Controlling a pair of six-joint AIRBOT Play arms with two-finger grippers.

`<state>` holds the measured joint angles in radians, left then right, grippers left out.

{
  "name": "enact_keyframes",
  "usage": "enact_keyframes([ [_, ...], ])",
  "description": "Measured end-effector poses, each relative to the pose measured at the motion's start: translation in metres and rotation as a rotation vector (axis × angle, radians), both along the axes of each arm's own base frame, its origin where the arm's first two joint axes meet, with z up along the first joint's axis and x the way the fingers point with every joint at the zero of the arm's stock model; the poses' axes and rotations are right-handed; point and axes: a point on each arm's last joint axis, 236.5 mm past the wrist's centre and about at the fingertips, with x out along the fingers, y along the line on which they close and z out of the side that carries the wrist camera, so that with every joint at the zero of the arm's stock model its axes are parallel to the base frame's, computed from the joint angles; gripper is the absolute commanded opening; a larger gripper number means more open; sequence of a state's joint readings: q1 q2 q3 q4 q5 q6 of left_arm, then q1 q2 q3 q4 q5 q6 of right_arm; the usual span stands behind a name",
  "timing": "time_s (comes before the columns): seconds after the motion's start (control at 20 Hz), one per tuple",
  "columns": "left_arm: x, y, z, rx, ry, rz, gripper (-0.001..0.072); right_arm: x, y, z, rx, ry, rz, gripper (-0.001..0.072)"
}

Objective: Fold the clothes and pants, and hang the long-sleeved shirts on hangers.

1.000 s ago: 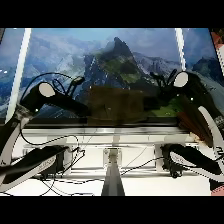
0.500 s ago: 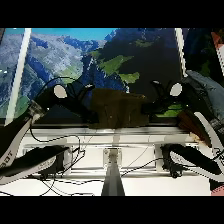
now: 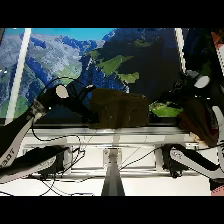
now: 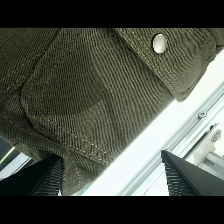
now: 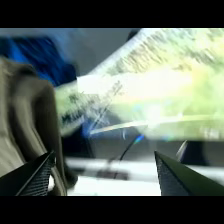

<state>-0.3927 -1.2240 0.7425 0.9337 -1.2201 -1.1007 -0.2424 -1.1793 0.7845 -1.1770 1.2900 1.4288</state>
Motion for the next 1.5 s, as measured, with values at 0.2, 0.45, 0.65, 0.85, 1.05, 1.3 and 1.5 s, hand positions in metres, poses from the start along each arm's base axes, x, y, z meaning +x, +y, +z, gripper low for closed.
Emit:
enact_keyframes([
  [0.2, 0.000, 0.000, 0.000, 0.006, 0.013, 0.019, 0.0682, -0.026, 0.044, -0.012, 0.278, -0.017, 0.022, 0.0687],
  [0.45, 0.000, 0.000, 0.000, 0.016, 0.033, 0.052, 0.0682, -0.019, 0.087, -0.031, 0.384, -0.133, -0.030, 0.0678],
  [0.65, 0.000, 0.000, 0.000, 0.018, 0.037, 0.059, 0.0682, -0.019, 0.116, -0.036, 0.387, -0.170, 0.017, 0.0674],
  [0.85, 0.001, 0.000, -0.001, 0.019, 0.034, 0.065, 0.0682, -0.013, 0.128, -0.047, 0.318, -0.217, 0.049, 0.0173],
  [1.05, 0.016, 0.003, -0.006, 0.039, -0.028, 0.080, 0.0682, 0.003, 0.133, -0.043, 0.288, -0.275, 0.063, 0.0052],
  [1.3, 0.066, 0.032, 0.007, 0.141, -0.216, 0.063, 0.0682, 0.062, 0.125, 0.012, 0.201, -0.495, 0.139, 0.0045],
  [1.5, 0.134, 0.059, 0.072, 0.190, -0.461, 0.116, 0.0681, 0.117, 0.086, 0.093, 0.002, -0.706, 0.115, 0.0045],
])
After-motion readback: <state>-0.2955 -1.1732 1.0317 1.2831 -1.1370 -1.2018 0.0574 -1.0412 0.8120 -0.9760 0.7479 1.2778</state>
